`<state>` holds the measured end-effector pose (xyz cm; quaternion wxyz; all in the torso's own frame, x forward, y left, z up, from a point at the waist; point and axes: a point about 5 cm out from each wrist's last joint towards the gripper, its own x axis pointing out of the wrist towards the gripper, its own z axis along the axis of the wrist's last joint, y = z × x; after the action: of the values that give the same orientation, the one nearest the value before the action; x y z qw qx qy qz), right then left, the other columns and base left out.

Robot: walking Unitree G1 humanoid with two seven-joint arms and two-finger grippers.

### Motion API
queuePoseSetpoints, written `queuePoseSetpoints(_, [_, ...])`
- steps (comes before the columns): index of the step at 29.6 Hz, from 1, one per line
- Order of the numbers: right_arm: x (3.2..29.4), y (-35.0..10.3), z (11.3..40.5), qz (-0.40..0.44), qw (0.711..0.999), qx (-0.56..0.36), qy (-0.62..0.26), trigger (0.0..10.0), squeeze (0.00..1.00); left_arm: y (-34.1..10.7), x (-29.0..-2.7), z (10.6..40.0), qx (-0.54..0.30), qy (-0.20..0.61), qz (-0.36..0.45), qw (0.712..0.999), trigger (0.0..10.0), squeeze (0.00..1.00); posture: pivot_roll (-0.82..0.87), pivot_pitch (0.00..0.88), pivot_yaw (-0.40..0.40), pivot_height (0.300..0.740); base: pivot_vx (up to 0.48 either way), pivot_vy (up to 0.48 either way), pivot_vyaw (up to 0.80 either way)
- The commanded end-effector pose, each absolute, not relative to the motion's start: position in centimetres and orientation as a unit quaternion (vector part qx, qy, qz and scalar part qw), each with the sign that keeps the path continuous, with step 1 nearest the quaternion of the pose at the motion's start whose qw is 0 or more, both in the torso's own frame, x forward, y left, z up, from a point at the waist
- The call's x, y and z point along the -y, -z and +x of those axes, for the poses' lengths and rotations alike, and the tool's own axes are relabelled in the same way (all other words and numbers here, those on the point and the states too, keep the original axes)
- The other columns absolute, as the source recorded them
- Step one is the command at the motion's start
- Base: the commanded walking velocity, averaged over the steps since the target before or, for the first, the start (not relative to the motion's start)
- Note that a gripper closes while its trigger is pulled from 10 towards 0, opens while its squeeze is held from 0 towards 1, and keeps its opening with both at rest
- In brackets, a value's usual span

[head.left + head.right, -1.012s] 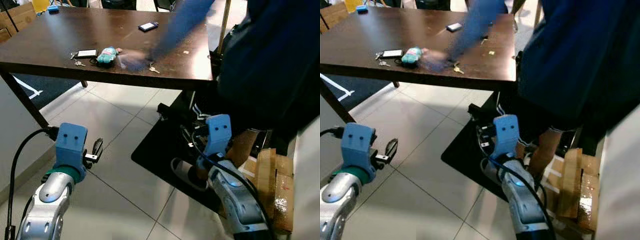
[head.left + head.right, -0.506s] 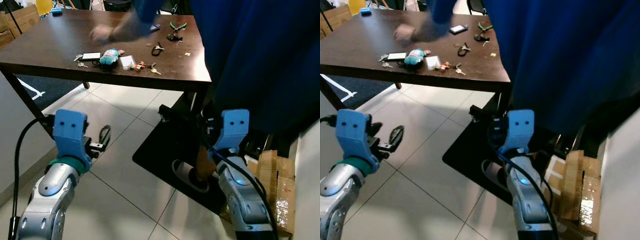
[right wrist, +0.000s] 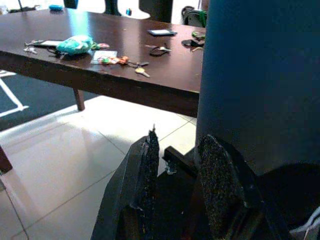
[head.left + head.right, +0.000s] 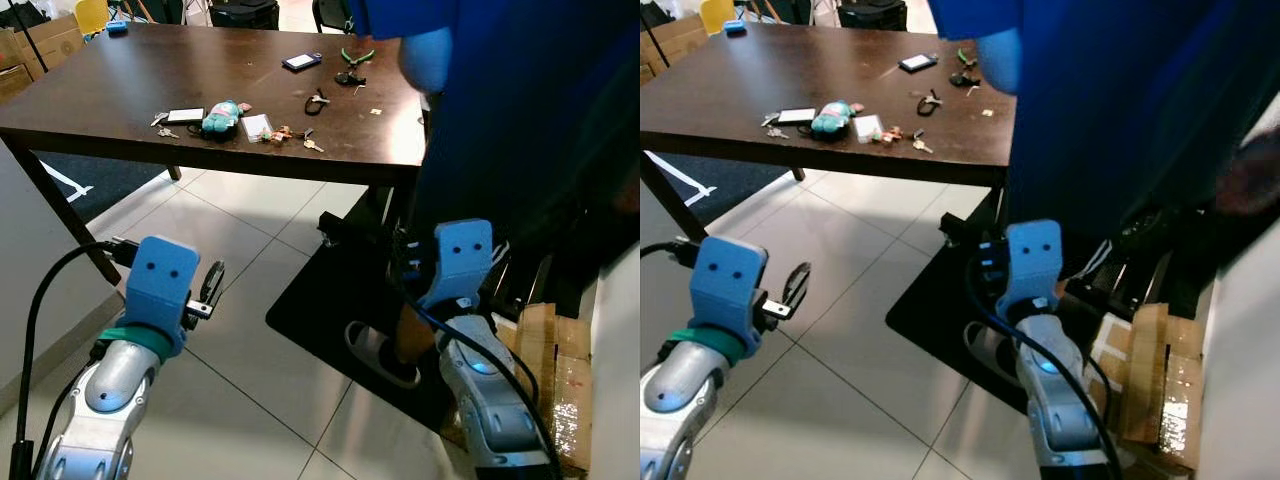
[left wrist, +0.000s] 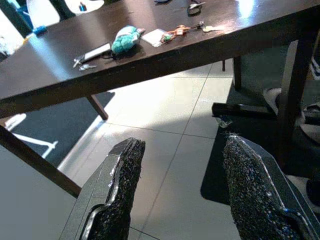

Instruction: Hang keys on a hook

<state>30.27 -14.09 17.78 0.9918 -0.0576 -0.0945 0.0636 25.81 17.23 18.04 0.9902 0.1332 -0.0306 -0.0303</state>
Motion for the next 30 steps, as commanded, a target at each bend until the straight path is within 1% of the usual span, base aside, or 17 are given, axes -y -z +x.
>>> queuePoseSetpoints(1, [13.7, -17.4, 30.2, -0.06, 0.991, 0.087, -0.082, 10.0, 0.0, -17.7, -17.4, 25.8, 0.013, 0.017, 0.12, 0.993, 10.0, 0.0, -0.07, 0.048, 0.072, 0.74, 0.0, 0.0, 0.0])
queuePoseSetpoints(5, [13.3, -17.5, 30.4, -0.06, 0.99, 0.089, -0.095, 10.0, 0.0, -17.8, -17.5, 25.9, 0.007, 0.006, 0.106, 0.994, 10.0, 0.0, -0.06, 0.047, 0.067, 0.74, 0.0, 0.0, 0.0])
queuePoseSetpoints(7, [12.4, -17.7, 30.6, -0.044, 0.988, 0.092, -0.116, 10.0, 0.0, -17.9, -17.9, 26.1, 0.002, -0.022, 0.072, 0.997, 10.0, 0.0, -0.05, 0.055, 0.058, 0.74, 0.0, 0.0, 0.0])
queuePoseSetpoints(10, [12.0, -17.7, 30.6, -0.037, 0.988, 0.092, -0.121, 10.0, 0.0, -17.8, -18.1, 26.2, 0.003, -0.033, 0.063, 0.997, 10.0, 0.0, -0.05, 0.058, 0.057, 0.74, 0.0, 0.0, 0.0])
queuePoseSetpoints(18, [11.6, -17.0, 30.3, -0.028, 0.988, 0.081, -0.126, 10.0, 0.0, -16.8, -18.0, 26.1, -0.003, -0.05, 0.065, 0.997, 10.0, 0.0, -0.05, 0.058, 0.052, 0.74, 0.0, 0.0, 0.0])
queuePoseSetpoints(30, [11.0, -17.1, 30.2, -0.015, 0.987, 0.082, -0.136, 10.0, 0.0, -16.8, -17.6, 26.1, -0.004, -0.052, 0.079, 0.995, 10.0, 0.0, -0.04, 0.068, 0.05, 0.74, 0.0, 0.0, 0.0])
